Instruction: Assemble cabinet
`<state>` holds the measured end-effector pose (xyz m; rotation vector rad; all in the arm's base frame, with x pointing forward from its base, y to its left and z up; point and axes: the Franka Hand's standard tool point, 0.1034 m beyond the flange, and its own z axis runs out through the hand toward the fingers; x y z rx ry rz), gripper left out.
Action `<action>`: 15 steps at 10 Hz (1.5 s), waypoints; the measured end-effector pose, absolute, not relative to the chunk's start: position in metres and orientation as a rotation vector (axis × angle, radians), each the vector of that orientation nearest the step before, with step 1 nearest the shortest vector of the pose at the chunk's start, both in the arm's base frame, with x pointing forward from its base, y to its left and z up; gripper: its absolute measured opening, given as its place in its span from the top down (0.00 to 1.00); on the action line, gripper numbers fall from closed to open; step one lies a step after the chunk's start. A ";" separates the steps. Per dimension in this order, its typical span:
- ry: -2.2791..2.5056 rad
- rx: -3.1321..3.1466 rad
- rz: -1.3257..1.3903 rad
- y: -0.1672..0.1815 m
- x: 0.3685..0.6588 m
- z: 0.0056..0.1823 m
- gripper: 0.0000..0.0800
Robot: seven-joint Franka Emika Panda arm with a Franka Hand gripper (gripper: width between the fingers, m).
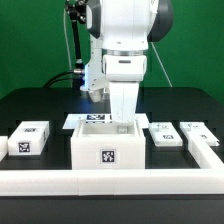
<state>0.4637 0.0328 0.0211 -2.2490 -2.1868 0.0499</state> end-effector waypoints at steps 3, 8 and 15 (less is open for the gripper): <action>-2.187 -2.249 0.050 0.033 0.464 0.021 0.96; -2.187 -2.249 0.050 0.033 0.464 0.021 0.96; -2.235 -2.212 -0.012 0.075 0.512 0.022 0.96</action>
Offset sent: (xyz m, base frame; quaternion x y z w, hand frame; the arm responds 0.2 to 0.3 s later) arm 0.0000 0.0000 0.0000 0.0000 0.0000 0.0000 1.0000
